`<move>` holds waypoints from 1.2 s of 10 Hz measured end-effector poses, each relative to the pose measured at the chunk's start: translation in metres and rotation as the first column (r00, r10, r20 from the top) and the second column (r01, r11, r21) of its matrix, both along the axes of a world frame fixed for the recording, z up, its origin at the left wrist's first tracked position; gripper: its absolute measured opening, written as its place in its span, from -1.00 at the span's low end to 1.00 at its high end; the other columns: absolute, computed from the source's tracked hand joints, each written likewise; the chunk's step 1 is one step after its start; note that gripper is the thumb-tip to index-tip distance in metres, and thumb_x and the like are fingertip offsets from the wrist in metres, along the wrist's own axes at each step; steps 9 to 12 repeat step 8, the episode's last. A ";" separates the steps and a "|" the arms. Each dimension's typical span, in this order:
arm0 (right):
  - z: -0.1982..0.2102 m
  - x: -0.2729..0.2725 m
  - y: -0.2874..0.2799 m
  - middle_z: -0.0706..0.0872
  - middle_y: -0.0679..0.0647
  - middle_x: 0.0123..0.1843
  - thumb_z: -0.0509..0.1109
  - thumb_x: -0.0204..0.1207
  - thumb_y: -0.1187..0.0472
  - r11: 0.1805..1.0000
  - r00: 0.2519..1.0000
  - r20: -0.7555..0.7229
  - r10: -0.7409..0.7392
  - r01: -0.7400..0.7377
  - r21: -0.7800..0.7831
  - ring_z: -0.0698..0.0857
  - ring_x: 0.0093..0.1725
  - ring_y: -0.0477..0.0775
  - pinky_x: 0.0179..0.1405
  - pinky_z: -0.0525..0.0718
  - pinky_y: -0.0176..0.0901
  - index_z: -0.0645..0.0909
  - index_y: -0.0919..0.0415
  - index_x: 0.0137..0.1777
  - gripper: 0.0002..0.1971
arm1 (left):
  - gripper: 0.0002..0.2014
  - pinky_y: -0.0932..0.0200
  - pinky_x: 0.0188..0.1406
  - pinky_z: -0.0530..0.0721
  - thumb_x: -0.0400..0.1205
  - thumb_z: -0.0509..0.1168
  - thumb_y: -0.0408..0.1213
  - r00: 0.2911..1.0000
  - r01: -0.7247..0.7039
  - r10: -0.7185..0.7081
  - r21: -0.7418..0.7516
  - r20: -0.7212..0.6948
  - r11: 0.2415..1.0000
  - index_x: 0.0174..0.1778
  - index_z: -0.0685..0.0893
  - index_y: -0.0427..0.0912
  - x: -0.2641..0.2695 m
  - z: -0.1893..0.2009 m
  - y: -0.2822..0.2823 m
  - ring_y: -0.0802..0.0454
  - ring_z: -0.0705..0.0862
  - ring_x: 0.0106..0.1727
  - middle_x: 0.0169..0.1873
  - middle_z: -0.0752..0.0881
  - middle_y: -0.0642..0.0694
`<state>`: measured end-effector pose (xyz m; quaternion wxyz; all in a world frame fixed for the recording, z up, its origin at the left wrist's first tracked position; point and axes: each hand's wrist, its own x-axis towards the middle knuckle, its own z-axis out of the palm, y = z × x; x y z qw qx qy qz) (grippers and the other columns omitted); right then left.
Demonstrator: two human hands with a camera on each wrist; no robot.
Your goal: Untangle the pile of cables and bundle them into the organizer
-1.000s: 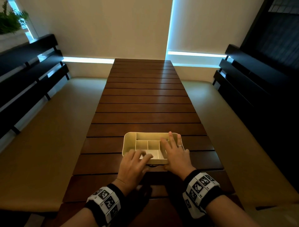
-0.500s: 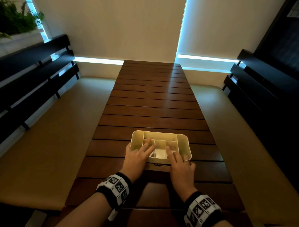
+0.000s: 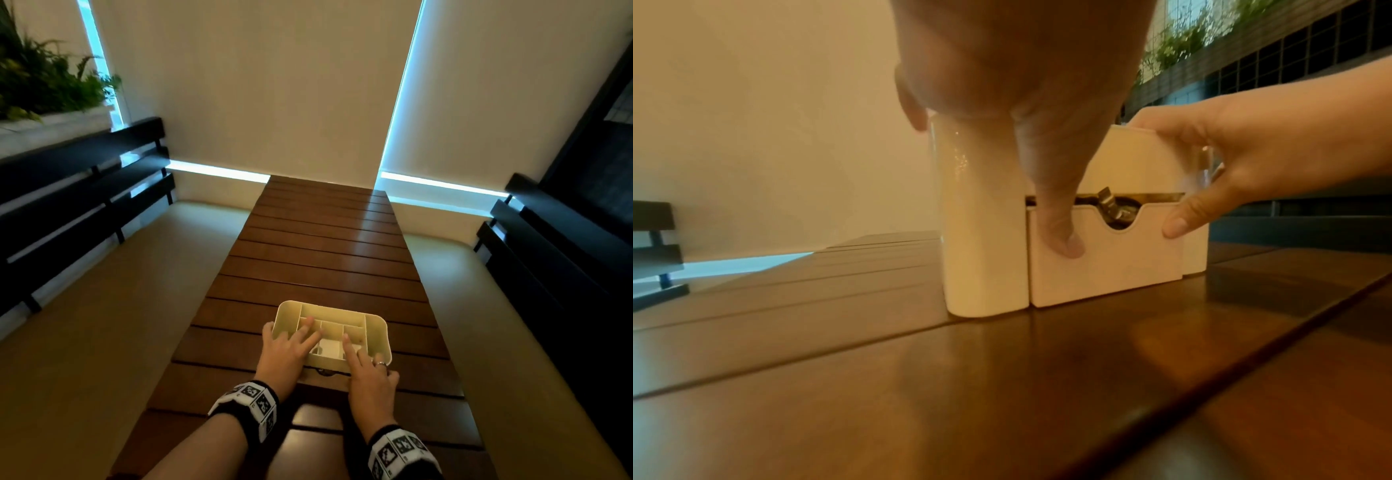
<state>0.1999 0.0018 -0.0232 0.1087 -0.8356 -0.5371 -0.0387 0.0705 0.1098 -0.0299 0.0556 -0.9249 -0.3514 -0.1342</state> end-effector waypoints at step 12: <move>-0.021 0.008 0.004 -0.10 0.12 0.65 0.63 0.05 0.34 0.974 0.985 -0.084 -0.150 0.162 0.159 0.00 0.57 0.27 0.12 0.55 0.31 -0.12 -0.09 0.61 0.25 | 0.01 -0.11 0.05 0.61 0.15 0.59 -0.28 0.966 -0.062 0.105 -0.185 0.237 0.981 0.54 0.29 0.06 -0.021 -0.008 -0.009 -0.20 0.46 0.45 0.63 0.06 -0.25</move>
